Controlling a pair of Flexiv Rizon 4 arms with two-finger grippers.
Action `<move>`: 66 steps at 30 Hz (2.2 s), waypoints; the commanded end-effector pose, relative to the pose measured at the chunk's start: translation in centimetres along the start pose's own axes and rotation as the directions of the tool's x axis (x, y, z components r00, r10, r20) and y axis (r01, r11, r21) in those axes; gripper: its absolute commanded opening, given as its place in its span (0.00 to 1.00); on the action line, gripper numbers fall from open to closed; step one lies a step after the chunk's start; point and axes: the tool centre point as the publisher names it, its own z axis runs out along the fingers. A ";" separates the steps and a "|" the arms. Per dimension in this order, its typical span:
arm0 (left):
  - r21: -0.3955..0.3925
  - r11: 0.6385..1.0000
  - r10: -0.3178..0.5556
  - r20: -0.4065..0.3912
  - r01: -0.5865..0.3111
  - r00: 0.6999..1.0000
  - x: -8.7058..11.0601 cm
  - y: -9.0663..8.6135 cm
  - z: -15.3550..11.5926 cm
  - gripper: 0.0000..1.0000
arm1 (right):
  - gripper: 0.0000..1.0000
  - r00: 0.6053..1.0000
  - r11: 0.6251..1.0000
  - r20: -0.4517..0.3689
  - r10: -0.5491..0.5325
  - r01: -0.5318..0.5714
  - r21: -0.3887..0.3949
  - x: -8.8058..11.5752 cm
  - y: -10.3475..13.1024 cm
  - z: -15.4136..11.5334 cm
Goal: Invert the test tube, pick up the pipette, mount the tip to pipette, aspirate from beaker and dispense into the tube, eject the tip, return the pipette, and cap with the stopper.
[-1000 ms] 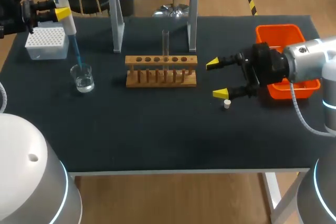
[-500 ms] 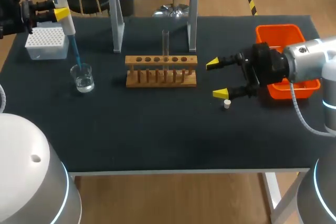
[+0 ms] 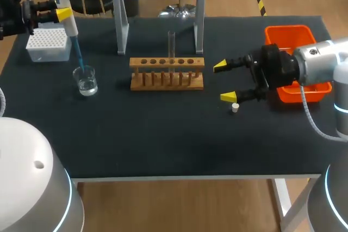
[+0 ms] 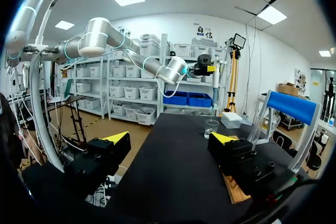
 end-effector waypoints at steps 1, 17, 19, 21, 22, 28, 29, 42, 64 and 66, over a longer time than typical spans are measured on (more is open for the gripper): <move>0.003 1.000 0.001 -0.003 -0.001 1.000 0.0 0.0 -0.1 0.00 | 1.00 1.000 1.000 0.023 0.015 -0.015 0.003 0.0 0.1 0.3; 0.003 1.000 0.001 -0.003 -0.001 1.000 0.0 0.0 -0.1 0.00 | 1.00 1.000 0.998 0.015 -0.015 0.014 0.064 0.7 2.7 7.8; 0.003 1.000 0.001 -0.003 -0.001 1.000 0.0 0.0 -0.1 0.00 | 1.00 1.000 0.998 0.007 -0.011 0.011 0.066 0.9 3.0 9.0; 0.003 1.000 0.001 -0.003 -0.001 1.000 0.0 0.0 -0.1 0.00 | 1.00 1.000 0.998 0.004 -0.011 0.011 0.065 1.3 3.2 10.2; 0.003 1.000 0.001 -0.003 -0.001 1.000 0.0 0.0 -0.1 0.00 | 1.00 1.000 0.998 -0.001 -0.009 0.009 0.065 1.5 3.3 10.9; 0.003 1.000 0.001 -0.003 -0.001 1.000 0.0 0.0 -0.1 0.00 | 1.00 1.000 0.995 0.009 -0.003 0.002 0.104 2.1 3.7 15.0; 0.003 1.000 0.001 -0.003 -0.001 1.000 0.0 0.0 -0.1 0.00 | 1.00 1.000 0.994 0.014 0.005 -0.007 0.109 2.1 3.6 15.6; 0.003 1.000 0.001 -0.003 -0.001 1.000 0.0 0.0 -0.1 0.00 | 1.00 0.985 0.975 0.173 0.023 -0.061 0.216 0.0 1.8 20.9; 0.003 1.000 0.001 -0.003 -0.001 1.000 0.0 0.0 -0.1 0.00 | 1.00 0.930 0.953 0.366 0.021 -0.129 0.274 -4.9 -1.4 26.0; 0.003 1.000 0.001 -0.003 -0.001 1.000 0.0 0.0 -0.1 0.00 | 1.00 0.926 0.949 0.378 0.013 -0.130 0.288 -5.2 -1.9 26.2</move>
